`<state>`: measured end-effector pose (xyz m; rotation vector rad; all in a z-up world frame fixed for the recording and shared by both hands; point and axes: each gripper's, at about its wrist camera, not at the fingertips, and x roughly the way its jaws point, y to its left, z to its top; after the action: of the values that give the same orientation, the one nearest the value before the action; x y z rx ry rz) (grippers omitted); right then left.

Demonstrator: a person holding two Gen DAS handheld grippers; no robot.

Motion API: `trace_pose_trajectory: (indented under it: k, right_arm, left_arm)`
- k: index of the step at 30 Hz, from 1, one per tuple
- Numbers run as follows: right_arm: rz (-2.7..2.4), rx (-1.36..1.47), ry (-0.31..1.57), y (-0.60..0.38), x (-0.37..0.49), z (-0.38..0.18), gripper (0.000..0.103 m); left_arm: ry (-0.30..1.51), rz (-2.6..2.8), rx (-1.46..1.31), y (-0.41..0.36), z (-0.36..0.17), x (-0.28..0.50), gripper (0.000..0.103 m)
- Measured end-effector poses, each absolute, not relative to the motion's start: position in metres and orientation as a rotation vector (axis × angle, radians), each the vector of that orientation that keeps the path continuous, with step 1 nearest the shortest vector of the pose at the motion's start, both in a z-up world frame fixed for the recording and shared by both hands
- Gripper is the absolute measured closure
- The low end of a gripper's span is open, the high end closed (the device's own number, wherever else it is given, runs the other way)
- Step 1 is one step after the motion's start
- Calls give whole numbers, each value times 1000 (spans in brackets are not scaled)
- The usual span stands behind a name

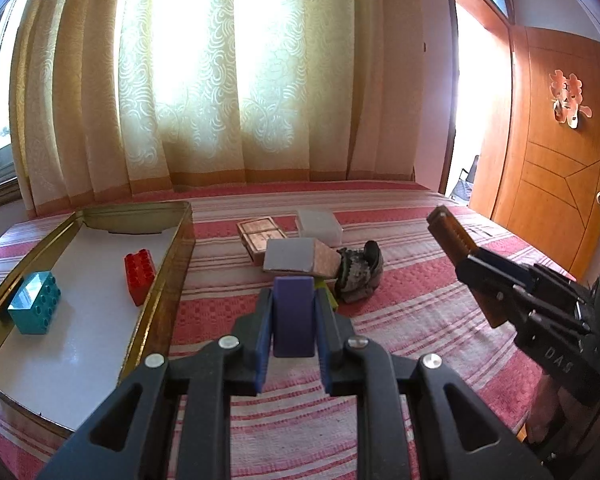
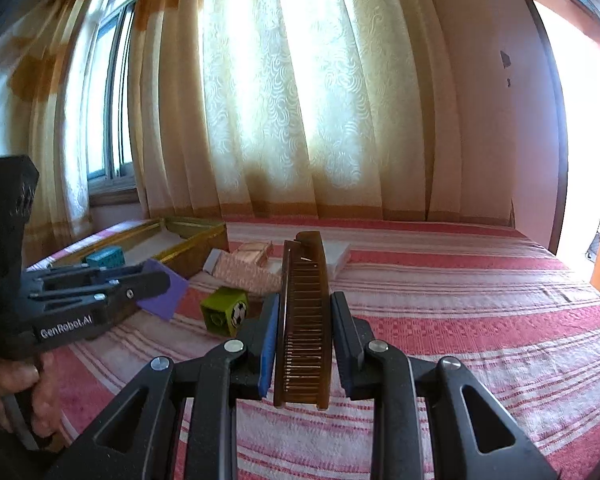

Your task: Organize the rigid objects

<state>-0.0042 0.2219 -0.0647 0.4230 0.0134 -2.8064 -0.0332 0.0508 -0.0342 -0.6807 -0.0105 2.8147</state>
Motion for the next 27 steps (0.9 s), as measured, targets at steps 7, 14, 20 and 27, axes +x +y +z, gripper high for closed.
trace_pose_trajectory:
  k: [7,14,20,27]
  right_arm:
    - [-2795,394,23,213,-8,-62,75]
    - [-2803,401,35,209,-8,-62,75]
    - [-2799,407,65,200,-9,-61,75]
    - [-2788,398,93,187,-8,-61,75]
  left_arm:
    - [-23,2825,-659,49,-33,-31,85]
    - [-29,2839,-639,47,-31,-29,85]
    - [-56,2861,-624,40,-30,-28,85]
    - [-65,2888,-605,33,-30,-26,85]
